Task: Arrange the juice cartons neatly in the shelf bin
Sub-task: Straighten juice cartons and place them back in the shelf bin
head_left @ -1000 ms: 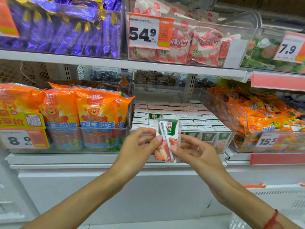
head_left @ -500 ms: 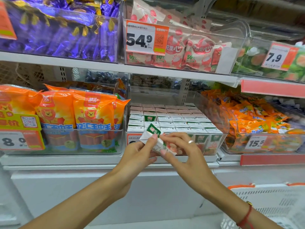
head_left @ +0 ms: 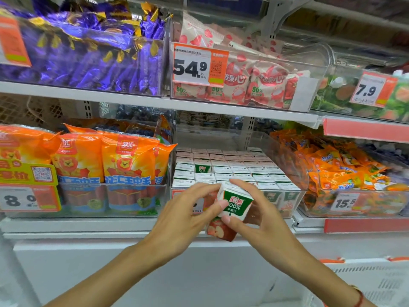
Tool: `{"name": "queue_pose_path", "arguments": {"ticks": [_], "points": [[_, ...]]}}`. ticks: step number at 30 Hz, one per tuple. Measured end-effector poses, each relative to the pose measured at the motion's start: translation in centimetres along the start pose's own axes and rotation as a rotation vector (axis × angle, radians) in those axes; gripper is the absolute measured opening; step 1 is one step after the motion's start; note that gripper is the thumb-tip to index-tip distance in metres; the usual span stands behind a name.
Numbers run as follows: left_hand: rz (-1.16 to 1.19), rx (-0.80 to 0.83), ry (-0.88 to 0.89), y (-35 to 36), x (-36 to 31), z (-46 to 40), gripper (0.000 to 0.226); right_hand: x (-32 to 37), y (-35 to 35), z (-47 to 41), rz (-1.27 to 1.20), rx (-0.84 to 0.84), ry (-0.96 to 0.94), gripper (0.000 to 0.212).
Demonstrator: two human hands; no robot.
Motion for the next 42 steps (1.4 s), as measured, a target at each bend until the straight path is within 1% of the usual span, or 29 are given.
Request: {"name": "queue_pose_path", "arguments": {"ticks": [2, 4, 6, 8, 10, 11, 13, 15, 16, 18, 21, 27, 31, 32, 34, 38, 39, 42], "points": [[-0.112, -0.142, 0.043, -1.5, 0.3, -0.6, 0.049, 0.0, -0.3, -0.7, 0.001, -0.05, -0.015, 0.051], [-0.223, -0.293, 0.065, -3.1, 0.9, -1.3, 0.043, -0.3, -0.8, -1.8, -0.026, -0.117, 0.001, 0.046], [-0.373, -0.408, 0.08, -4.8, 1.7, -2.0, 0.038, -0.4, -1.5, -3.4, -0.027, -0.201, -0.007, 0.043], [-0.507, -0.443, 0.083, -5.8, 2.5, -2.5, 0.047, -0.3, -2.0, -5.6, -0.003, -0.275, -0.039, 0.042], [-0.649, -0.383, 0.106, -5.8, 2.9, -2.9, 0.059, 0.0, -1.9, -8.3, 0.07, -0.311, -0.09, 0.041], [-0.735, -0.339, 0.117, -5.5, 3.1, -3.0, 0.063, 0.2, -1.5, -9.8, 0.128, -0.303, -0.116, 0.04], [-0.876, -0.292, 0.155, -5.1, 3.4, -3.3, 0.062, 0.3, -0.2, -12.8, 0.241, -0.234, -0.149, 0.039], [-0.941, -0.295, 0.216, -5.1, 3.5, -3.4, 0.057, 0.1, 1.5, -15.4, 0.337, -0.115, -0.135, 0.04], [-0.957, -0.299, 0.242, -5.1, 3.6, -3.4, 0.057, -0.1, 2.3, -16.5, 0.399, -0.043, -0.127, 0.043], [-0.971, -0.294, 0.262, -5.1, 3.9, -3.3, 0.061, -0.2, 3.8, -18.1, 0.553, 0.103, -0.169, 0.049], [-0.967, -0.278, 0.266, -5.1, 4.2, -3.2, 0.064, 0.4, 5.6, -19.4, 0.717, 0.242, -0.258, 0.052], [-0.963, -0.253, 0.234, -5.1, 4.2, -3.1, 0.063, 2.1, 6.2, -20.1, 0.716, 0.428, -0.291, 0.043], [-0.945, -0.275, 0.227, -5.2, 4.1, -3.1, 0.054, 2.0, 6.9, -19.8, 0.763, 0.453, -0.324, 0.042], [-0.938, -0.28, 0.23, -5.2, 4.1, -3.1, 0.052, 1.9, 6.9, -19.8, 0.741, 0.446, -0.319, 0.042], [-0.92, -0.28, 0.224, -5.1, 4.2, -3.0, 0.053, 1.4, 6.4, -19.9, 0.618, 0.426, -0.263, 0.042], [-0.895, -0.302, 0.213, -5.1, 4.2, -3.0, 0.051, -1.3, 3.6, -19.4, 0.2, 0.358, 0.021, 0.044], [-0.893, -0.308, 0.212, -5.0, 4.2, -3.0, 0.05, -2.0, 3.1, -19.1, 0.129, 0.34, 0.069, 0.045], [-0.896, -0.297, 0.198, -4.9, 4.3, -3.1, 0.056, -3.3, 2.5, -18.7, 0.056, 0.319, 0.093, 0.046]]}}
Point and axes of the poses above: each hand's wrist, its own z-axis away from the middle knuckle, its own y-axis out of the palm, x = y × z, the point moved 5 cm from there along -z, towards the middle knuckle, and after that the axes turned 11 degrees about -x, right-handed, at the moved point
